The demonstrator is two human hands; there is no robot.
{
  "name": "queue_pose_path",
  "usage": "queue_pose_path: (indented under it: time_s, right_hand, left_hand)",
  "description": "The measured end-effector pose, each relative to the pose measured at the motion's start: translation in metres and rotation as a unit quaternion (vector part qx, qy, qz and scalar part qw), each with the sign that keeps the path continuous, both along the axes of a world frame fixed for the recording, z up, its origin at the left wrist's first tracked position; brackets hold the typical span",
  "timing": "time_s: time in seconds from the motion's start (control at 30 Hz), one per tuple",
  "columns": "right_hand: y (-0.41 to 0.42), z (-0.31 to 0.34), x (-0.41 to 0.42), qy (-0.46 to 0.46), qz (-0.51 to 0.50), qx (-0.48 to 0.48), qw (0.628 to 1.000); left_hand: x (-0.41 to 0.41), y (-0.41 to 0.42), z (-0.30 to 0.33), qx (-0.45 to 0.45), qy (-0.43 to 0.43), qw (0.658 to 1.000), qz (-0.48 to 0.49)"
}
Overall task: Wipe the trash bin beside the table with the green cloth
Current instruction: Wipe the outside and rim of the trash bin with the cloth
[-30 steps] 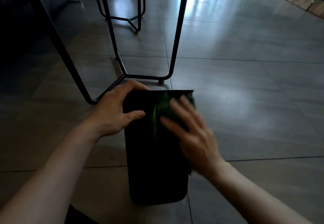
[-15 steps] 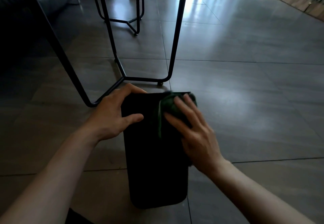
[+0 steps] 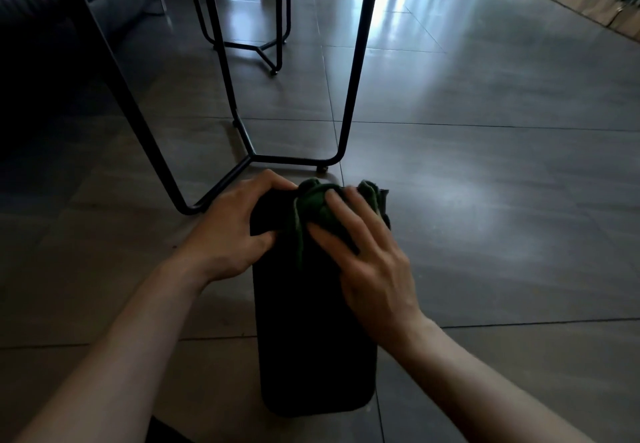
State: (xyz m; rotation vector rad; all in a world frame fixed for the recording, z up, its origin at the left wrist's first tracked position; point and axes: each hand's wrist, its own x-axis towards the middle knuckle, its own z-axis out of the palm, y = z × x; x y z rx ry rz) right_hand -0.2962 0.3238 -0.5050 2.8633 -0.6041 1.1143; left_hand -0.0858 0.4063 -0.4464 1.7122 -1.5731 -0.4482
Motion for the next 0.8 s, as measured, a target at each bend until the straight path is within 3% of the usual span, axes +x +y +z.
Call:
queue_pose_path:
  time_s: [0.07,0.23,0.37,0.47,0.67,0.8]
  right_hand:
    - [0.009,-0.014,-0.003,0.015,0.030,-0.016,0.999]
    - [0.045,-0.055,-0.054,0.195,0.183,-0.121,0.956]
    - [0.014,-0.021,-0.025,0.084,0.080,-0.043,0.992]
    - [0.008,-0.012,-0.008,0.032,0.023,-0.009,0.999]
    - [0.055,-0.065,-0.064,0.152,0.170,-0.083,0.970]
    - [0.063,-0.052,-0.069,0.123,0.136,-0.052,0.982]
  left_hand:
    - [0.002,0.000,-0.001,-0.001,0.000,1.000,0.000]
    - [0.003,0.000,-0.007,0.024,0.002,1.000,0.016]
    - [0.004,-0.004,-0.006,0.008,0.001,1.000,0.008]
    - [0.004,-0.003,-0.004,0.003,0.010,1.000,-0.004]
    - [0.004,-0.002,-0.006,0.015,0.012,1.000,0.008]
    - [0.003,-0.002,-0.004,0.020,0.009,1.000,0.008]
